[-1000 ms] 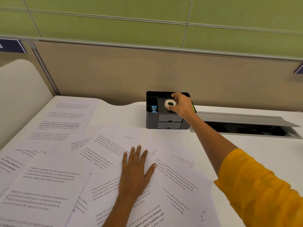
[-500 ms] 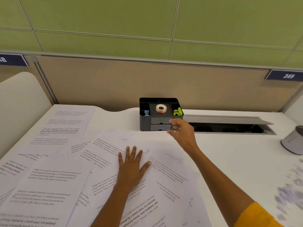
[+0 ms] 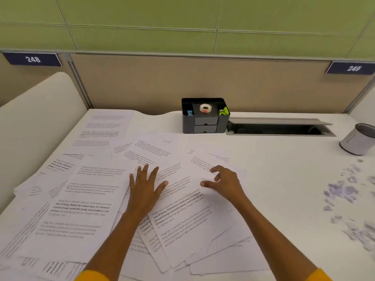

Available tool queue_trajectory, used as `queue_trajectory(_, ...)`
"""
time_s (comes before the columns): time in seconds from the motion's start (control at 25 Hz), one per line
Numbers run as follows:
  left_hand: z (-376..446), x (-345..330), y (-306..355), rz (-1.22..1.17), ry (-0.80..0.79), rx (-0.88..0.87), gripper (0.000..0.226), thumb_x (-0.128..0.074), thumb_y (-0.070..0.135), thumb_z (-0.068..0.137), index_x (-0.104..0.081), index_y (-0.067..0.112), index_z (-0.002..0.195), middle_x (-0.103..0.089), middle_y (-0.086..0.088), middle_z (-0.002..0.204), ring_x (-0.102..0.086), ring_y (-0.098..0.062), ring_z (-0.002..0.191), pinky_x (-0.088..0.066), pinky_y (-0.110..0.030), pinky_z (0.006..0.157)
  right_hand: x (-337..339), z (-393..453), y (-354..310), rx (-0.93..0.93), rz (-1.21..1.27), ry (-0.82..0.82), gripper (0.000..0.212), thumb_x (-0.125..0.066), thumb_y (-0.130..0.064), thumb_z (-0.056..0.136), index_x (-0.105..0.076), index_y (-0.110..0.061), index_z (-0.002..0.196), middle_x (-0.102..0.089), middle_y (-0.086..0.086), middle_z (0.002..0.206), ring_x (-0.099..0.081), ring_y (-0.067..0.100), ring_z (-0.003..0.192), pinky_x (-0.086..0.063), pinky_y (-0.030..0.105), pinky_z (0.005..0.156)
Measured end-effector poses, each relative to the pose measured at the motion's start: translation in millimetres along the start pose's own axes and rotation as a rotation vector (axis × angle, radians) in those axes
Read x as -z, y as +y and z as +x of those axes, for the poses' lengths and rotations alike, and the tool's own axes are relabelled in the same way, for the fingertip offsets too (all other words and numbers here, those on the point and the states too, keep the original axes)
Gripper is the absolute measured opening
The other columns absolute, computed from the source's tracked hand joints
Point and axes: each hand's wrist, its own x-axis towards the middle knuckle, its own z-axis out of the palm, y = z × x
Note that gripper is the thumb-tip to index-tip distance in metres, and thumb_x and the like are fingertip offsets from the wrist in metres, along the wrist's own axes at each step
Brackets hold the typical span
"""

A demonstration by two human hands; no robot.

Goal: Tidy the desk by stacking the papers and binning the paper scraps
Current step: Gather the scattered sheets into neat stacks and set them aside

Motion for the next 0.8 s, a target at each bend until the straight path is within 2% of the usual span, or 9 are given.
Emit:
queue_trajectory(0.08,-18.7,8.1,-7.6,-0.057,0.034,0.049,0.089,-0.011,0.076,0.077,-0.028,0.022,0.146,-0.014,-0.009,0.156,-0.005,-0.026,0.145,0.004,-0.042,0.115,-10.4,-23.6,4.4,-0.026,-0.156,-0.032,0.079,-0.078,-0.056,0.065,-0.048,-0.019,0.128,-0.052,0.005,0.126,-0.052,0.021,0.113,-0.042,0.03,0.086)
queue_trajectory(0.16,-36.1,13.3,-12.5,-0.095,0.059,0.066,0.078,-0.025,0.064,0.08,-0.031,0.02,0.144,-0.019,-0.01,0.155,-0.011,-0.027,0.144,-0.002,-0.044,0.115,-22.4,-45.4,7.2,-0.055,-0.331,-0.047,0.09,-0.075,-0.061,0.063,-0.04,-0.02,0.134,-0.043,0.007,0.133,-0.046,0.025,0.122,-0.043,0.034,0.092)
queue_trajectory(0.28,-56.3,16.7,-17.8,-0.106,0.096,0.072,0.07,-0.033,0.06,0.085,-0.038,0.019,0.141,-0.027,-0.011,0.152,-0.024,-0.028,0.14,-0.014,-0.049,0.112,-35.5,-62.9,10.0,-0.12,-0.458,-0.03,0.093,-0.077,-0.056,0.065,-0.034,-0.017,0.137,-0.036,0.011,0.136,-0.04,0.031,0.124,-0.041,0.04,0.098)
queue_trajectory(0.36,-68.1,19.1,-15.9,-0.131,0.092,0.107,0.06,-0.042,0.054,0.091,-0.039,0.021,0.14,-0.028,-0.01,0.151,-0.029,-0.027,0.136,-0.016,-0.05,0.11,-37.2,-69.4,12.4,-0.16,-0.447,-0.024,0.089,-0.079,-0.049,0.067,-0.033,-0.016,0.136,-0.037,0.012,0.135,-0.041,0.032,0.124,-0.041,0.041,0.099)
queue_trajectory(0.44,-77.3,20.6,-10.4,-0.161,0.085,0.138,0.054,-0.046,0.046,0.092,-0.04,0.021,0.139,-0.029,-0.008,0.15,-0.032,-0.026,0.134,-0.017,-0.049,0.107,-33.9,-73.6,15.9,-0.179,-0.353,0.001,0.082,-0.08,-0.038,0.07,-0.037,-0.014,0.134,-0.044,0.013,0.132,-0.046,0.032,0.121,-0.043,0.04,0.097)
queue_trajectory(0.52,-85.7,23.0,-6.7,-0.199,0.087,0.154,0.053,-0.048,0.044,0.092,-0.041,0.02,0.139,-0.032,-0.008,0.148,-0.035,-0.026,0.132,-0.02,-0.048,0.106,-27.5,-79.6,20.9,-0.182,-0.177,0.081,0.062,-0.078,-0.026,0.075,-0.049,-0.012,0.127,-0.055,0.012,0.125,-0.054,0.03,0.114,-0.044,0.034,0.09)
queue_trajectory(0.64,-92.9,26.3,-5.1,-0.371,0.097,0.173,0.052,-0.053,0.04,0.091,-0.044,0.017,0.136,-0.039,-0.011,0.142,-0.043,-0.028,0.126,-0.029,-0.049,0.104,-17.9,-88.0,31.5,-0.172,0.056,0.243,0.032,-0.072,-0.019,0.08,-0.066,-0.011,0.11,-0.066,0.011,0.112,-0.062,0.029,0.099,-0.047,0.031,0.082)
queue_trajectory(0.72,-95.7,29.0,0.9,-0.508,0.12,0.201,0.049,-0.055,0.035,0.09,-0.046,0.014,0.134,-0.045,-0.013,0.137,-0.051,-0.026,0.118,-0.041,-0.04,0.096,-9.2,-91.9,38.2,-0.138,0.254,0.291,0.02,-0.069,-0.013,0.081,-0.069,-0.006,0.099,-0.07,0.012,0.101,-0.065,0.031,0.09,-0.055,0.038,0.076)
queue_trajectory(0.8,-96.9,35.5,10.8,-0.618,0.119,0.272,0.046,-0.055,0.032,0.091,-0.048,0.012,0.132,-0.049,-0.012,0.134,-0.054,-0.022,0.111,-0.044,-0.031,0.086,2.0,-97.1,41.5,-0.13,0.51,0.294,0.014,-0.069,-0.006,0.081,-0.068,-0.004,0.095,-0.069,0.015,0.095,-0.066,0.031,0.084,-0.059,0.037,0.062)
